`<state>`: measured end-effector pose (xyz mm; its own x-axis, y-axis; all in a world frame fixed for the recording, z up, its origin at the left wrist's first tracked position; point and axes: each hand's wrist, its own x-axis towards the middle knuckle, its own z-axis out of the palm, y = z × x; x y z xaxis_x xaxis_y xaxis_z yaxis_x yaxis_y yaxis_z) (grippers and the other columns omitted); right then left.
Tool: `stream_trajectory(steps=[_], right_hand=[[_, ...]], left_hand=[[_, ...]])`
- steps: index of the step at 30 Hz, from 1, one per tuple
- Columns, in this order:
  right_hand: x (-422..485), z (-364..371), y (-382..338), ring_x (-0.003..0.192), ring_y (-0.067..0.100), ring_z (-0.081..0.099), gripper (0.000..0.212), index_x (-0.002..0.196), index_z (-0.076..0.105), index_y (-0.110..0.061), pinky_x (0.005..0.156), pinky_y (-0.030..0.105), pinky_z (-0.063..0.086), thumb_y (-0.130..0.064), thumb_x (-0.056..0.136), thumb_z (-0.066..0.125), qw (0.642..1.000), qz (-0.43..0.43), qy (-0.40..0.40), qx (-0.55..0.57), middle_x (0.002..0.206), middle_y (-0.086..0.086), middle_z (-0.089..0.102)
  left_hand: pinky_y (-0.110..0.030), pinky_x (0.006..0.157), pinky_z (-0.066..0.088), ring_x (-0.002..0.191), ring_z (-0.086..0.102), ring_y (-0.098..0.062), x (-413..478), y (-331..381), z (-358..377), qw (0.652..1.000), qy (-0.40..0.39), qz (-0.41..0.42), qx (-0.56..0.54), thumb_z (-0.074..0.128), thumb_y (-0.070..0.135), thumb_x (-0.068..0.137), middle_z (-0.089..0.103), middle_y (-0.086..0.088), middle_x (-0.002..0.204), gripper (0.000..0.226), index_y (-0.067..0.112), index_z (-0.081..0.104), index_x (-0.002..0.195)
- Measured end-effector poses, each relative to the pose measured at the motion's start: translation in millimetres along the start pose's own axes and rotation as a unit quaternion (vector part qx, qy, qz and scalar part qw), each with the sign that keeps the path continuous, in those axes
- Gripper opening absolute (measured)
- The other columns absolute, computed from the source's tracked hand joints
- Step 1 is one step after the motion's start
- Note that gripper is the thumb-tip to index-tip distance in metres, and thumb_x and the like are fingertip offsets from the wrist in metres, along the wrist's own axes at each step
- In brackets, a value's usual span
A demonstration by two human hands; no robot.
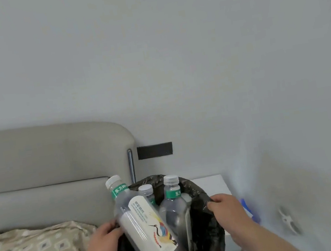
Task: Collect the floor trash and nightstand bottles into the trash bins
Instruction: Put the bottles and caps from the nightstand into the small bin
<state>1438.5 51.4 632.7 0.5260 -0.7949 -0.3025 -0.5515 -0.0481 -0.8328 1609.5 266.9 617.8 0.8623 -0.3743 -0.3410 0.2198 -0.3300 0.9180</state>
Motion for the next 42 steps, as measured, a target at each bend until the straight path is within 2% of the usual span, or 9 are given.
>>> stream_trajectory(steps=[4,7,12,18,20,23,33,39,42], right_hand=[[-41.5,-5.1,9.6,0.061,0.019,0.035,0.015,0.065,0.05,0.0,0.057,0.028,0.024,-0.004,0.08,0.051,0.994,0.053,0.085,0.043,0.065,0.008,0.041],[-74.9,-11.8,20.7,0.063,0.018,0.037,0.018,0.081,0.054,0.015,0.06,0.029,0.026,-0.001,0.077,0.051,0.981,0.09,0.146,0.092,0.067,0.009,0.043],[-141.4,-42.2,42.6,0.062,0.018,0.037,0.017,0.073,0.055,0.009,0.059,0.031,0.027,-0.008,0.075,0.054,0.966,0.108,0.197,0.131,0.067,0.008,0.042],[-239.6,-89.4,89.7,0.061,0.017,0.033,0.014,0.065,0.053,-0.018,0.06,0.031,0.024,-0.012,0.077,0.054,0.939,0.107,0.286,0.159,0.065,0.007,0.036],[-282.8,-104.9,110.3,0.061,0.018,0.033,0.014,0.064,0.053,-0.017,0.061,0.032,0.024,-0.011,0.077,0.054,0.919,0.129,0.326,0.179,0.065,0.008,0.036],[-356.7,-130.2,143.7,0.062,0.019,0.032,0.015,0.063,0.051,-0.016,0.061,0.033,0.024,-0.009,0.076,0.054,0.888,0.15,0.382,0.207,0.065,0.008,0.035],[-648.2,-177.4,248.0,0.059,0.017,0.027,0.024,0.062,0.04,-0.013,0.053,0.028,0.017,-0.006,0.081,0.053,0.745,0.19,0.583,0.262,0.062,0.007,0.03],[-808.1,-183.3,304.6,0.059,0.017,0.032,0.022,0.063,0.045,-0.016,0.056,0.029,0.02,-0.008,0.08,0.056,0.64,0.254,0.667,0.284,0.062,0.008,0.034],[-870.0,-192.9,331.2,0.055,0.016,0.035,0.032,0.055,0.043,-0.015,0.058,0.028,0.025,-0.007,0.08,0.06,0.619,0.286,0.685,0.257,0.053,0.003,0.037]], left_hand=[[-0.036,0.068,0.048,0.071,0.064,-0.026,-4.0,18.5,-3.1,0.995,-0.099,0.025,0.01,0.058,-0.001,0.082,0.074,-0.016,0.077,0.017,0.007,0.073,0.077],[-0.031,0.058,0.047,0.063,0.063,-0.021,-18.1,31.4,0.5,0.986,-0.158,0.046,0.006,0.056,-0.003,0.083,0.072,-0.012,0.07,0.016,0.003,0.07,0.08],[-0.036,0.066,0.051,0.066,0.065,-0.026,-53.3,37.1,17.2,0.969,-0.239,0.057,0.019,0.055,-0.005,0.082,0.073,-0.016,0.072,0.022,0.005,0.072,0.071],[-0.048,0.073,0.052,0.072,0.063,-0.032,-114.2,32.1,67.3,0.935,-0.343,0.058,0.064,0.062,-0.001,0.077,0.07,-0.028,0.078,0.01,0.002,0.072,0.074],[-0.04,0.065,0.048,0.069,0.058,-0.029,-150.5,28.3,88.3,0.919,-0.379,0.065,0.083,0.061,-0.001,0.079,0.068,-0.022,0.073,0.008,-0.002,0.069,0.078],[-0.033,0.063,0.039,0.068,0.052,-0.026,-217.4,22.1,120.1,0.886,-0.446,0.081,0.1,0.06,-0.002,0.08,0.064,-0.02,0.071,0.008,-0.004,0.068,0.08],[-0.027,0.057,0.038,0.064,0.051,-0.024,-496.4,-41.3,191.8,0.748,-0.634,0.115,0.159,0.058,-0.006,0.078,0.061,-0.02,0.069,0.01,-0.007,0.067,0.083],[-0.034,0.064,0.048,0.063,0.058,-0.027,-661.9,-95.8,216.1,0.659,-0.718,0.094,0.205,0.065,-0.01,0.071,0.064,-0.027,0.067,0.008,-0.011,0.068,0.079],[-0.042,0.071,0.05,0.066,0.062,-0.029,-729.8,-120.7,230.6,0.609,-0.753,0.111,0.224,0.072,-0.01,0.065,0.068,-0.027,0.069,0.004,-0.007,0.072,0.067]])
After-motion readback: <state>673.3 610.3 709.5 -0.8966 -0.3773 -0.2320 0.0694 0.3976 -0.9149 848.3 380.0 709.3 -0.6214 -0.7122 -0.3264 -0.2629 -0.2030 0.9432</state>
